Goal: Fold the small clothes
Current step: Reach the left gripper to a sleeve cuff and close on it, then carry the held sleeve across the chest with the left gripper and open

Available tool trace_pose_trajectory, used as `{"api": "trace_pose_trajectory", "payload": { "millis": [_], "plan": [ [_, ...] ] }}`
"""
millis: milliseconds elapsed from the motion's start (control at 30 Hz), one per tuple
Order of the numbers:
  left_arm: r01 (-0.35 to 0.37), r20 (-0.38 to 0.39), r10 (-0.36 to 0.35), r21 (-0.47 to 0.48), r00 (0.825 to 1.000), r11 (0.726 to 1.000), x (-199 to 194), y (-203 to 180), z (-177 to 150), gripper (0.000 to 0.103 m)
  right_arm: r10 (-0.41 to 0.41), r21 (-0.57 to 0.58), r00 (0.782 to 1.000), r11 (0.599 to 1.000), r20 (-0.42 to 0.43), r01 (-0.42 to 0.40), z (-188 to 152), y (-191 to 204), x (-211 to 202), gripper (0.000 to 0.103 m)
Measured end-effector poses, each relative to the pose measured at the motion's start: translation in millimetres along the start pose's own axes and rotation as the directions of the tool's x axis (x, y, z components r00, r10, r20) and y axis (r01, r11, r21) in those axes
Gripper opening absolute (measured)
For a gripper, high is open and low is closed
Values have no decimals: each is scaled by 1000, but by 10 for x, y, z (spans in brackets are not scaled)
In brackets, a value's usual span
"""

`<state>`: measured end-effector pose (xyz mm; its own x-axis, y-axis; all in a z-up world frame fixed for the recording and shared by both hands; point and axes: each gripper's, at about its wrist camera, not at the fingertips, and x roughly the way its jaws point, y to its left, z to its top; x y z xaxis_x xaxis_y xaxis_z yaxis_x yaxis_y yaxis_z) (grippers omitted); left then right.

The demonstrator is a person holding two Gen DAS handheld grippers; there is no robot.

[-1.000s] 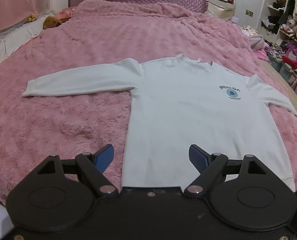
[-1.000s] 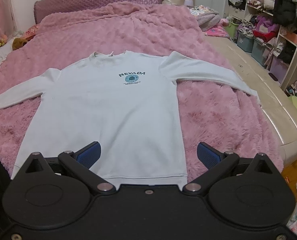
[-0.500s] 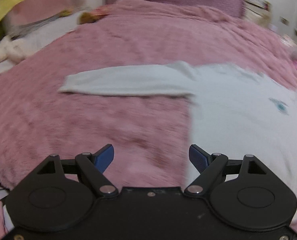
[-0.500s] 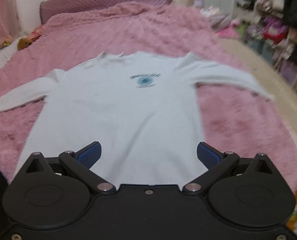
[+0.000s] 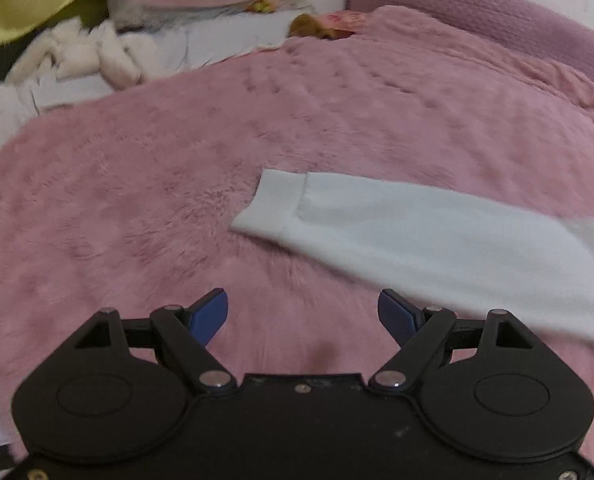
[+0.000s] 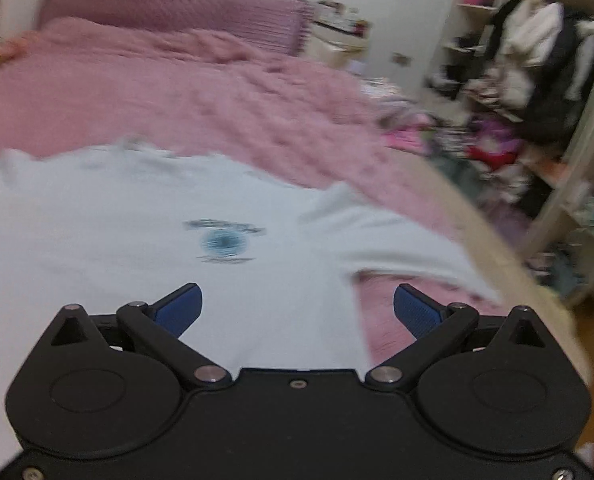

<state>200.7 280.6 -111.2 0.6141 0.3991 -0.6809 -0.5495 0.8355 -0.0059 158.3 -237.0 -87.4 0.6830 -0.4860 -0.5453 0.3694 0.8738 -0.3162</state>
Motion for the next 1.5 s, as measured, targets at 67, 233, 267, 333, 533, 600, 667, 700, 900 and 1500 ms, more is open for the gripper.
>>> {"api": "trace_pose_trajectory", "payload": {
  "millis": [67,233,267,333,533,600,667,700,900,1500],
  "plan": [
    [2,-11,-2,-71,1000,997,349,51,138,84,-23,18,1000,1000,1,23,46,-81,107,100],
    [-73,-107,54,-179,993,981,1050,115,320,84,-161,-68,987,984,30,163,-6,-244,473,100],
    [-84,-115,62,-191,991,978,1152,127,348,86,-180,-95,982,978,49,184,-39,-265,556,100],
    [-95,-88,78,-206,993,974,1245,119,365,86,-221,-82,973,970,68,227,-31,-364,709,100],
    [-142,-38,137,-151,990,978,1189,-55,320,80,-242,30,969,969,-53,244,-48,-712,1196,100],
    [-140,-17,139,-125,990,982,1196,-86,296,72,-253,12,965,967,-65,254,-102,-701,1302,100],
    [-95,22,97,-70,995,993,1214,-119,289,9,-249,-29,965,968,-76,248,-146,-679,1385,100],
    [-75,29,76,-30,997,997,1207,-159,289,6,-258,-46,963,966,-78,255,-164,-674,1424,100],
    [-78,51,79,-9,996,997,1002,-233,393,5,-263,-1,960,964,-99,264,-171,-836,1365,100],
    [248,195,-270,132,943,960,-429,-1802,542,6,-370,-61,925,929,-92,365,-339,-1913,1327,100]
  ]
}}
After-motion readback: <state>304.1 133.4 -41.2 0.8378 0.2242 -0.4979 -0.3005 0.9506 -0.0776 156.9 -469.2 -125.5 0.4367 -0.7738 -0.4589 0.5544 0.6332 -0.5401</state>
